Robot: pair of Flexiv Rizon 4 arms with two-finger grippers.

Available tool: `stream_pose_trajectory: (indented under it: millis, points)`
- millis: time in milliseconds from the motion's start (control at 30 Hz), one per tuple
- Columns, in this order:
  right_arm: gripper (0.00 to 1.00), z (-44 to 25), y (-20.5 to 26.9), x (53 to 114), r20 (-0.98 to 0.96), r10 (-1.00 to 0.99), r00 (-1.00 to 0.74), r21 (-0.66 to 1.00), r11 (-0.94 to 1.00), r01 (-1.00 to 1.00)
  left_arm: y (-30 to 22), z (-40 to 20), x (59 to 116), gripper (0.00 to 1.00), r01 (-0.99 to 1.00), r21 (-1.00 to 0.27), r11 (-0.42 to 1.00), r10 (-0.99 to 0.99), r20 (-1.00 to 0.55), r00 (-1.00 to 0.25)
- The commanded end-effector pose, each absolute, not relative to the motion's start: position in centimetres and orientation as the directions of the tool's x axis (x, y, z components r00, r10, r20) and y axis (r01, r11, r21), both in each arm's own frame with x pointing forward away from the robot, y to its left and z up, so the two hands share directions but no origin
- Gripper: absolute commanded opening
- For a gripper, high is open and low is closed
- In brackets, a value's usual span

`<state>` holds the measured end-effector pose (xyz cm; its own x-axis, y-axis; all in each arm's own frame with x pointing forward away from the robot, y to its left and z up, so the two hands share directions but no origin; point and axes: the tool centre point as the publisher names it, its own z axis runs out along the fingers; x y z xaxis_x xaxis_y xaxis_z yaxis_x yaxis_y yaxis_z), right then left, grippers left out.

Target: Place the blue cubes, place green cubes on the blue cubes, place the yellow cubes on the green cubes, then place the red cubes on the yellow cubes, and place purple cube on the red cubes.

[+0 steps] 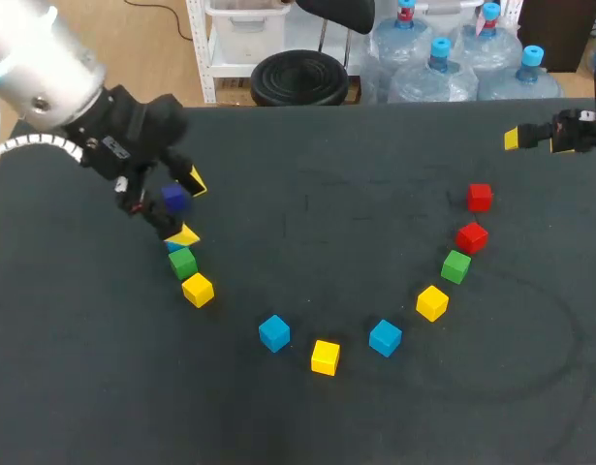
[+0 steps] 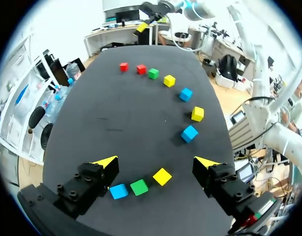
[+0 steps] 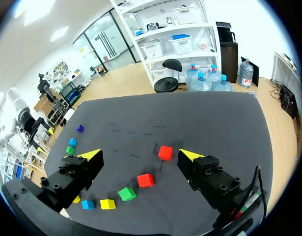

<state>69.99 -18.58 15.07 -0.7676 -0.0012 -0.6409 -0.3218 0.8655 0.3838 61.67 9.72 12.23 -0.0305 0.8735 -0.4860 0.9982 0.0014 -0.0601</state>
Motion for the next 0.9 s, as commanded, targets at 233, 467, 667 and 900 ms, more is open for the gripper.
stream_pose_trajectory:
  millis: [233,467,667,900]
  points:
    - [1.00,15.1,-18.5,69.9,-0.641,-0.001,-0.767,0.382,0.867,-0.320,9.4,12.1,62.6,1.00,0.994,-0.108,0.002,0.882,-0.469,-0.052]
    - [1.00,15.1,-18.5,69.9,-0.641,-0.001,-0.767,0.382,0.867,-0.320,9.4,12.1,62.6,1.00,0.994,-0.108,0.002,0.882,-0.469,-0.052]
    - [1.00,15.1,-18.5,69.9,-0.641,-0.001,-0.767,0.382,0.867,-0.320,10.3,12.2,63.4,1.00,0.999,-0.043,-0.006,0.924,-0.383,-0.011]
    - [1.00,15.1,-18.5,69.9,-0.641,-0.001,-0.767,0.382,0.867,-0.320,7.9,10.3,62.3,1.00,0.974,-0.032,-0.223,0.929,-0.310,0.203]
